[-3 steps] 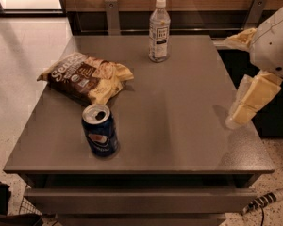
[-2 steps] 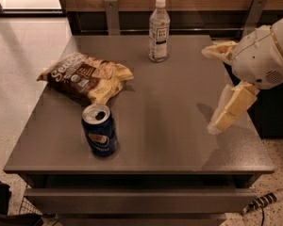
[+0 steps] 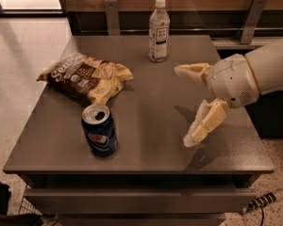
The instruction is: Knock pepsi can over
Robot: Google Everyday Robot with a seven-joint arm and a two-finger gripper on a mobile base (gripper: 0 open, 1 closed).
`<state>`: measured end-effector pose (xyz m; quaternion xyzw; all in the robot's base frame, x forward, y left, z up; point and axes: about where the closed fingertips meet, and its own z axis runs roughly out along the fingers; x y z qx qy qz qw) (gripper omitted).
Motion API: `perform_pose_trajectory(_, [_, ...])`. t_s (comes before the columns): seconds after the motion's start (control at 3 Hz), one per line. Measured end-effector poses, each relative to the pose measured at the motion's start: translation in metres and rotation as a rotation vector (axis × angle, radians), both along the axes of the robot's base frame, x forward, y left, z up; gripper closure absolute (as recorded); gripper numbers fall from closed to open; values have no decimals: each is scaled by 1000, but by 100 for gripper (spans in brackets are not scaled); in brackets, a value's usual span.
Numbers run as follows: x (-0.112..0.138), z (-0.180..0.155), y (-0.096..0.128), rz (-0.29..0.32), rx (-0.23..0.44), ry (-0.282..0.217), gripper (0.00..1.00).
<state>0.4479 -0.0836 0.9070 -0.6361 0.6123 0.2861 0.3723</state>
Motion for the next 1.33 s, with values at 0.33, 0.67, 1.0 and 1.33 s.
perform_pose_trajectory(0.33, [-2,2,5,8,33,7,0])
perform_pose_trajectory(0.67, [-1,0,8,11,46,6,0])
perform_pose_trajectory(1.0, [4,-5,18,24,101,7,0])
perform_pose_trajectory(1.33, [12,-16,45,69,185,14,0])
